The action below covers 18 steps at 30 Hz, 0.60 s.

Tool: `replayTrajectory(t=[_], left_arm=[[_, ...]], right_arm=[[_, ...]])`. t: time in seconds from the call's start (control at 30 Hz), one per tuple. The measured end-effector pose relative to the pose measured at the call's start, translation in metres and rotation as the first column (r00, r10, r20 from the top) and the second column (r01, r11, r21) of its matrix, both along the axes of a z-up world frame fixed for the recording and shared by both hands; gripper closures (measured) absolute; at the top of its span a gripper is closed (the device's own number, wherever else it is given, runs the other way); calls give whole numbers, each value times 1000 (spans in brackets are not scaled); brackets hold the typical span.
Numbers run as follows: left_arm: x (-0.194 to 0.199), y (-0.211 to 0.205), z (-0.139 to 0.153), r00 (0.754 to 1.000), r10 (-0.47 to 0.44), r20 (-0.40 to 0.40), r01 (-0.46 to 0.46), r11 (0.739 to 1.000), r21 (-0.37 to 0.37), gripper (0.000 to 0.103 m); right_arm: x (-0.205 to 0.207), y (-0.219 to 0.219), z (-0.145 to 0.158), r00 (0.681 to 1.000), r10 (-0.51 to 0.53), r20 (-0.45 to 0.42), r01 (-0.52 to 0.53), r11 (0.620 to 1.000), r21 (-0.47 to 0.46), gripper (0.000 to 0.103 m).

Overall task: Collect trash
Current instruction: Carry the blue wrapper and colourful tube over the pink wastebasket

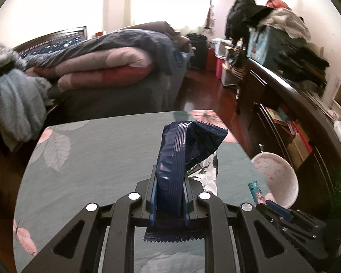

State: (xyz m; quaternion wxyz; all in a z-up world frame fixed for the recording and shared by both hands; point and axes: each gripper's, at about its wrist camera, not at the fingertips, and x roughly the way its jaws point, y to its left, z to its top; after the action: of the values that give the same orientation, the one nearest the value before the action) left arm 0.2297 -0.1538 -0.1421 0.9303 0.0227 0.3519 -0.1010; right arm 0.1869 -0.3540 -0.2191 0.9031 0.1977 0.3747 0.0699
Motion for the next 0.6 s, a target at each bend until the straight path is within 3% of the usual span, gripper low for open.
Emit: replayTrajectory(t=[0.27, 0.6], left_arm=[[2, -84, -5, 987, -162, 14, 161, 986, 52, 85], [11, -180, -28, 945, -326, -30, 327, 942, 76, 85]], right_arm=[[-19, -72, -2, 991, -134, 25, 133, 990, 41, 79], [-30, -155, -22, 956, -295, 3, 295, 955, 16, 79]])
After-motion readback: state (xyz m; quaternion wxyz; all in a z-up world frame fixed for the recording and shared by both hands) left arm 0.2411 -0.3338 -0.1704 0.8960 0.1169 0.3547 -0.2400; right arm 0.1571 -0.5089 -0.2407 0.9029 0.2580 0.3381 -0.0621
